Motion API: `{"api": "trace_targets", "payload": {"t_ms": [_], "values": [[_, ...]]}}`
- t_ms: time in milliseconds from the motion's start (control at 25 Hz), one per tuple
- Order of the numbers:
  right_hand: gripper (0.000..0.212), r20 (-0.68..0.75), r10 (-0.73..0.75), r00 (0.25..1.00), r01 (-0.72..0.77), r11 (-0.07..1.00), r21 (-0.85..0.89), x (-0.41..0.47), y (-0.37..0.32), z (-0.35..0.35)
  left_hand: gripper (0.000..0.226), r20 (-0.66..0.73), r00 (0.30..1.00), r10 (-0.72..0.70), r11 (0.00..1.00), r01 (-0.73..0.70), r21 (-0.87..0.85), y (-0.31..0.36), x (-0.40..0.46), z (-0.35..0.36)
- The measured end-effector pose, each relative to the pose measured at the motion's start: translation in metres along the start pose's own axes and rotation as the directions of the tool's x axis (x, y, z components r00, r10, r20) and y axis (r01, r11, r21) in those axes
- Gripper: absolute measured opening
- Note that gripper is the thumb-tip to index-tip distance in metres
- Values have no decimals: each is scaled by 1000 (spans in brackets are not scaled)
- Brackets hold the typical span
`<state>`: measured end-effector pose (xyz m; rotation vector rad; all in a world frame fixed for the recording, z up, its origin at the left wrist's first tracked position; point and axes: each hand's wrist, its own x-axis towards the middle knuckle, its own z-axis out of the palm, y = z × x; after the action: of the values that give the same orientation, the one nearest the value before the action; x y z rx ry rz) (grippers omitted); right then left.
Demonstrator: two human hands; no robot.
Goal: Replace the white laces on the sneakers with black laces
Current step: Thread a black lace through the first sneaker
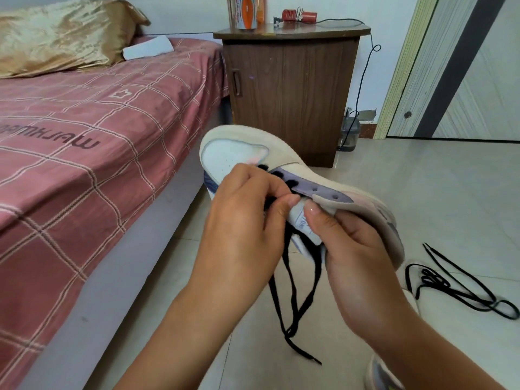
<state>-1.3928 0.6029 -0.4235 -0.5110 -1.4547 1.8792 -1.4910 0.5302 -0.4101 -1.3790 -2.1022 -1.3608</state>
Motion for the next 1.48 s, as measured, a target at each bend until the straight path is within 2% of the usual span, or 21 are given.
{"api": "trace_targets", "payload": {"t_ms": [160, 240, 320, 400, 440, 480, 520, 560, 600, 640, 680, 760, 840, 880, 1000, 1160, 1200, 1240, 1320, 1360, 1480], "values": [[16, -23, 195, 981, -194, 948, -251, 20, 4, -16, 17, 53, 961, -271, 957, 275, -94, -10, 9, 13], [19, 3, 270, 963, -250, 895, -370, 28, 9, -26, 22, 93, 915, -392, 843, 399, -360, -19, 30, 17], [21, 38, 328, 944, -260, 809, -527, 38, 10, -40, 25, 105, 817, -568, 574, 484, -660, -38, 57, 17], [23, 87, 425, 901, -276, 716, -641, 46, 8, -56, 21, 79, 604, -793, 256, 449, -856, -72, 72, 10], [24, 98, 474, 875, -299, 687, -662, 48, 7, -64, 19, 29, 508, -861, 219, 421, -880, -94, 70, 6], [25, 92, 511, 855, -327, 667, -669, 48, 6, -72, 17, -55, 444, -894, 284, 467, -838, -116, 62, 2], [25, 79, 535, 841, -351, 652, -672, 49, 4, -79, 14, -158, 429, -889, 407, 586, -700, -139, 50, 1], [26, 74, 550, 832, -364, 641, -675, 50, 3, -84, 10, -231, 473, -850, 525, 724, -448, -157, 36, 1], [26, 74, 560, 825, -374, 640, -672, 50, 3, -89, 8, -206, 559, -804, 586, 802, -113, -166, 20, 4], [27, 84, 567, 819, -375, 641, -669, 50, 3, -92, 14, -106, 615, -781, 595, 785, 172, -164, 6, 11], [27, 100, 571, 815, -368, 642, -672, 51, 3, -93, 20, 42, 672, -739, 647, 692, 320, -156, -2, 18], [27, 122, 572, 811, -346, 638, -687, 52, 3, -90, 25, 383, 738, -555, 829, 527, 187, -119, -12, 36], [28, 127, 562, 817, -319, 625, -713, 53, 7, -84, 29, 656, 674, -340, 858, 508, -78, -69, -18, 45], [29, 119, 551, 826, -306, 615, -727, 54, 9, -82, 27, 717, 643, -267, 859, 497, -125, -54, -21, 49], [28, 96, 517, 851, -259, 571, -779, 53, 17, -81, 19, 721, 644, -256, 929, 370, -1, -45, -20, 52], [23, 118, 531, 839, -215, 523, -825, 47, 22, -81, 22, 840, 478, -258, 962, 207, 178, -48, -21, 52], [24, 119, 539, 834, -218, 520, -826, 46, 22, -82, 22, 827, 496, -266, 964, 135, 229, -50, -20, 51], [25, 119, 549, 827, -223, 515, -828, 46, 21, -84, 22, 778, 561, -282, 954, 78, 289, -58, -19, 48], [31, 118, 572, 812, -236, 507, -829, 46, 18, -91, 22, 562, 758, -330, 896, 66, 438, -80, -12, 39], [33, 120, 582, 805, -248, 513, -822, 46, 17, -93, 23, 455, 824, -337, 875, 96, 475, -90, -8, 35], [35, 118, 601, 790, -300, 548, -781, 45, 20, -96, 22, 331, 895, -298, 862, 104, 495, -101, -9, 34]]}}
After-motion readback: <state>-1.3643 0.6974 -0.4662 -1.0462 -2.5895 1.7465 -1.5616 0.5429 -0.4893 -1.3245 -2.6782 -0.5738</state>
